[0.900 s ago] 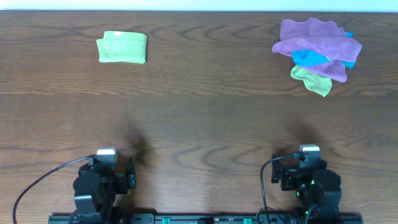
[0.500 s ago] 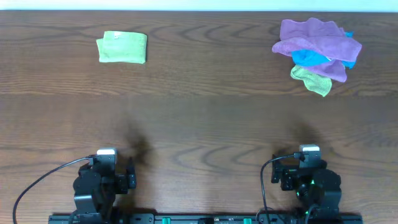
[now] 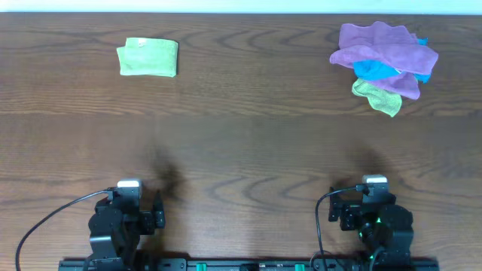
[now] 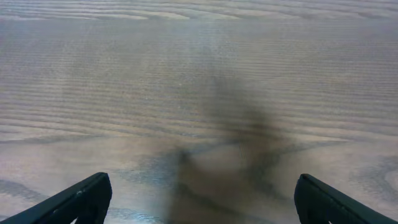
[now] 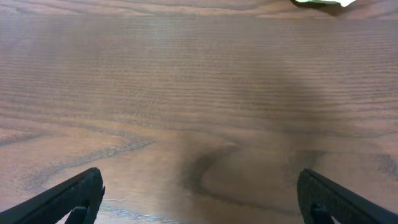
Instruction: Fold the cloth
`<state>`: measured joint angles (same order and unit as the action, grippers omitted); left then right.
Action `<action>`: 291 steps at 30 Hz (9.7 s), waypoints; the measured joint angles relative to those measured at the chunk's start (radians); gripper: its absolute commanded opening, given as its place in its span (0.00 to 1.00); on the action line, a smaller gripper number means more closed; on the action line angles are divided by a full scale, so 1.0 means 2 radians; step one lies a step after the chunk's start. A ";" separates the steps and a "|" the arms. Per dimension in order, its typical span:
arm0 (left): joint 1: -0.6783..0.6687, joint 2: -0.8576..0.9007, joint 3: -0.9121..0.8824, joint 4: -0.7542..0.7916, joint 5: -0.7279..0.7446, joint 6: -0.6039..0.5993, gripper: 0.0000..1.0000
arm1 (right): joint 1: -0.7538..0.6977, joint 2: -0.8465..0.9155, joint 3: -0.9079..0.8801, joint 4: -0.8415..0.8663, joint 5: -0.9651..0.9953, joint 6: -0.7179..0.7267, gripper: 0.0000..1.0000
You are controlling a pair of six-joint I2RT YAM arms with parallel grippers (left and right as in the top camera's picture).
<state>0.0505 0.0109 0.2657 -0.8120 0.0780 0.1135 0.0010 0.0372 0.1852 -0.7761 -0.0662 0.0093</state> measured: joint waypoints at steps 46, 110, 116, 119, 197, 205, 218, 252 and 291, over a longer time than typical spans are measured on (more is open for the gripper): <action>0.000 0.000 -0.003 0.000 0.000 0.000 0.95 | -0.124 0.709 0.622 -0.077 -0.025 0.074 0.99; 0.000 0.000 -0.004 0.000 0.000 0.000 0.95 | -0.164 1.116 0.800 0.183 -0.083 0.045 0.05; 0.000 0.000 -0.004 0.000 0.000 0.000 0.95 | -0.162 1.096 0.800 0.163 -0.083 0.045 0.01; 0.000 0.000 -0.004 0.000 0.000 0.000 0.95 | -0.161 1.074 0.800 0.147 -0.083 0.044 0.02; 0.000 0.000 -0.004 0.001 0.005 -0.043 0.95 | 0.275 0.962 0.800 -0.088 0.061 -0.047 0.99; 0.000 0.000 -0.004 0.016 0.035 -0.085 0.95 | 0.238 0.946 0.800 -0.125 0.063 -0.023 0.99; 0.000 0.112 0.060 0.048 0.102 -0.141 0.95 | 0.264 0.943 0.789 -0.191 -0.073 0.044 0.99; 0.000 0.442 0.320 0.038 0.264 -0.177 0.95 | 0.336 1.019 0.659 -0.051 -0.025 0.174 0.36; -0.035 0.639 0.320 0.030 0.330 -0.287 0.95 | 0.262 0.926 0.659 -0.177 0.213 0.224 0.01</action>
<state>-0.0196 1.2896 0.9058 -0.7517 0.7380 -0.4614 0.5259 1.8889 1.5040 -1.1297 0.3595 0.4564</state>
